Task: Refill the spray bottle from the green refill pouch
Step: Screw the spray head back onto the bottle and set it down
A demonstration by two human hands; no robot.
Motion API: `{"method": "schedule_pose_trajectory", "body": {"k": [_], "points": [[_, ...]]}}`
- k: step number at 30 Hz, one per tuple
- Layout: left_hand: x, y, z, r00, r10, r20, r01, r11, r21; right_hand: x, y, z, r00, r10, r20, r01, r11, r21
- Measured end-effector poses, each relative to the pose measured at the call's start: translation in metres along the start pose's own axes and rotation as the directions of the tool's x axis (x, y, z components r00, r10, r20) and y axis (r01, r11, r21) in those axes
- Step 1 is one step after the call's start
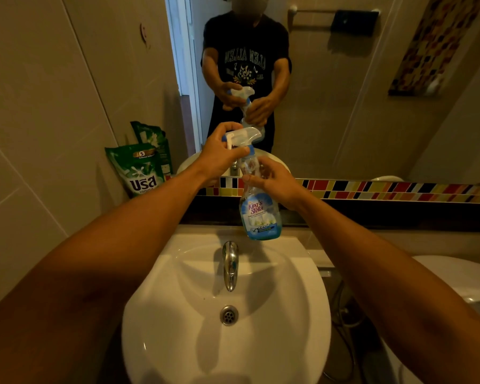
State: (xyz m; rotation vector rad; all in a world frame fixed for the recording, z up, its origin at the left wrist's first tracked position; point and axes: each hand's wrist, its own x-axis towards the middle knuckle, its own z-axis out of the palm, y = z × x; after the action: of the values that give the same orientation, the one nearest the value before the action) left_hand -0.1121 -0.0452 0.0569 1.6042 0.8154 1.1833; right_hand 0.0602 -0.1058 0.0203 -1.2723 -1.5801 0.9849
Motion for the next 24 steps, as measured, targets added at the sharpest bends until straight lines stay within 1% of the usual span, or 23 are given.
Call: {"method": "schedule_pose_trajectory", "body": {"k": [9,19,24], "points": [[-0.0025,-0.0004,0.0002,0.999,0.053,-0.002,-0.053,0.999,0.0,0.001,-0.0024,0.0031,1.0,-0.023,0.008,0.023,1.0,-0.016],[-0.0019,-0.0019,-0.0021,0.999,-0.029,0.033,0.029,1.0,-0.003,0.0026,0.0037,-0.0006,1.0,0.024,0.017,-0.024,1.0,0.015],[-0.0029,-0.003,0.0001,0.999,0.034,0.016,-0.034,0.999,0.008,0.004,0.0041,0.001,1.0,0.017,0.017,-0.016,1.0,-0.012]]}}
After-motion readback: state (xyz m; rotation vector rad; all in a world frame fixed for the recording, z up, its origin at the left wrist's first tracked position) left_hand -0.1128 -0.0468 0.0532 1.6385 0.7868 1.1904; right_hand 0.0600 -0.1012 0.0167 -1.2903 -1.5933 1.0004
